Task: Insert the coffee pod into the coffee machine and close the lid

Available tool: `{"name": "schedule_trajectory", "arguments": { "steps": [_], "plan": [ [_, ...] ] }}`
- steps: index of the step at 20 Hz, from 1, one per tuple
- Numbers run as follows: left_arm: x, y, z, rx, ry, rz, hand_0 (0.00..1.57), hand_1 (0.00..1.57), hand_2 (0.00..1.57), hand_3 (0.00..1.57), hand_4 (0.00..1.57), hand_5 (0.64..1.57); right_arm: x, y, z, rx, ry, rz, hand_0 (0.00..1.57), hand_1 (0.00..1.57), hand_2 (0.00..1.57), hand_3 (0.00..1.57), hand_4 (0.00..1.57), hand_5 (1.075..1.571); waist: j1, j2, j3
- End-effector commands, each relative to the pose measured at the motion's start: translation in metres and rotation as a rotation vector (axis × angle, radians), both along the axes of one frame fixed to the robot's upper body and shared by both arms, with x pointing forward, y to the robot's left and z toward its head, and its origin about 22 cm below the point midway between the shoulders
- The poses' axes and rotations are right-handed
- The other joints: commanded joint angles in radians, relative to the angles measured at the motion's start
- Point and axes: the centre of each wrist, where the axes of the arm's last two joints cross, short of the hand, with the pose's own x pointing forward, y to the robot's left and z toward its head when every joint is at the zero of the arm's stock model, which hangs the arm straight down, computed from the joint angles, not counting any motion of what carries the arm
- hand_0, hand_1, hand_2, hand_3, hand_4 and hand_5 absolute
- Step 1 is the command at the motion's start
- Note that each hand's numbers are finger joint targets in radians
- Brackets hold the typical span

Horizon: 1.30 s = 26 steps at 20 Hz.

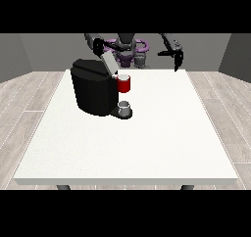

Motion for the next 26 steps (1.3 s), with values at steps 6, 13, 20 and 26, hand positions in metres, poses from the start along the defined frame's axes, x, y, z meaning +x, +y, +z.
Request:
{"name": "schedule_trajectory", "arguments": {
  "steps": [6,13,20,26],
  "plan": [
    [-0.008,0.004,0.002,0.026,-0.016,-0.004,0.00,0.00,0.00,0.00,0.29,1.571,0.036,-0.026,0.015,0.009,0.035,-0.031,0.00,0.00,0.00,0.00,0.45,1.571,0.023,0.014,0.0000],
    [0.009,0.023,0.012,-0.002,-0.074,-0.005,0.00,0.00,0.00,0.00,0.39,1.571,0.047,-0.041,0.008,0.011,-0.020,-0.030,0.00,0.00,0.00,0.00,0.43,1.571,0.020,0.099,0.0000],
    [0.015,-0.005,0.001,-0.008,-0.048,0.008,0.00,0.00,0.00,0.00,0.38,1.571,0.053,-0.020,0.014,0.009,-0.032,-0.032,0.00,0.00,0.00,0.00,0.40,1.571,0.028,0.110,0.0000],
    [0.023,0.015,0.010,-0.003,-0.054,-0.024,0.00,0.00,0.00,0.00,0.37,1.571,0.054,0.014,0.018,-0.026,-0.034,0.010,0.00,0.00,0.00,0.00,0.40,1.571,0.062,0.121,-0.0001]
  ]
}}
